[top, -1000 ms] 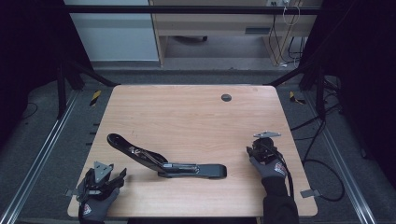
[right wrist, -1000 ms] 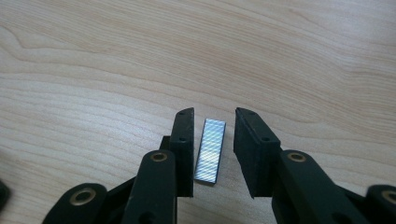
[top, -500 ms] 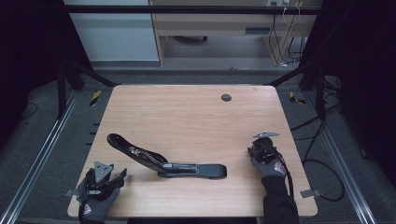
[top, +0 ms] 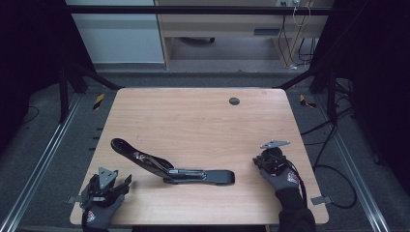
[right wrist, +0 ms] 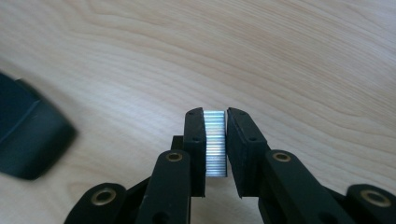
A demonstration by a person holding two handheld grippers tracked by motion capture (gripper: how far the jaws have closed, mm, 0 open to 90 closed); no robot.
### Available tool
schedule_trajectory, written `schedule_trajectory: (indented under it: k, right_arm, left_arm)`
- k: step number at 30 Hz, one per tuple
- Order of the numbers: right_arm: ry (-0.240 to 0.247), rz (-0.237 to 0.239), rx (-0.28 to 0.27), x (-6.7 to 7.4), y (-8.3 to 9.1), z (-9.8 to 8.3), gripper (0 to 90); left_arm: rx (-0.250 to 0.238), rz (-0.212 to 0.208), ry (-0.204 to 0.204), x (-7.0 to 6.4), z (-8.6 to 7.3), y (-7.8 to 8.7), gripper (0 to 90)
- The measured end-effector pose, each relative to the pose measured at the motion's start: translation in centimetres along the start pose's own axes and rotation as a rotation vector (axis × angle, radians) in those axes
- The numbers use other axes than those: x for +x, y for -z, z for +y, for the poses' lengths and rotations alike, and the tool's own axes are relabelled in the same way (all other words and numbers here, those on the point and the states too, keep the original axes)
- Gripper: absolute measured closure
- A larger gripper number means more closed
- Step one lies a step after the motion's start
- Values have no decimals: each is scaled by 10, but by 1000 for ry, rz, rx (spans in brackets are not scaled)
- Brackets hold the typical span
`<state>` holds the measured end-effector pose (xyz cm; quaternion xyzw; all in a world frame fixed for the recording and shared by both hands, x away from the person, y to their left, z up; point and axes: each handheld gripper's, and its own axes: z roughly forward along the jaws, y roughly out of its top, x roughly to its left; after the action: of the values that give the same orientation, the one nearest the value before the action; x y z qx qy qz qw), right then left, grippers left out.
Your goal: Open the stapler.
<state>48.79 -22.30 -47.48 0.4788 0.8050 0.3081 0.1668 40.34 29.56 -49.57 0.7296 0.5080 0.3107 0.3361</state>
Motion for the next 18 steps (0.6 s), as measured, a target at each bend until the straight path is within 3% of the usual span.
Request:
schedule_trajectory:
  k: [4,8,18]
  right_arm:
    - [38,30,20,5,3,-7,780]
    - [71,29,34,7,3,-14,780]
    - [66,41,41,7,3,-21,778]
  left_arm:
    - [1,0,0,0,0,0,447]
    - [1,-2,-1,0,0,0,448]
    - [1,-4,-1,-1,0,0,446]
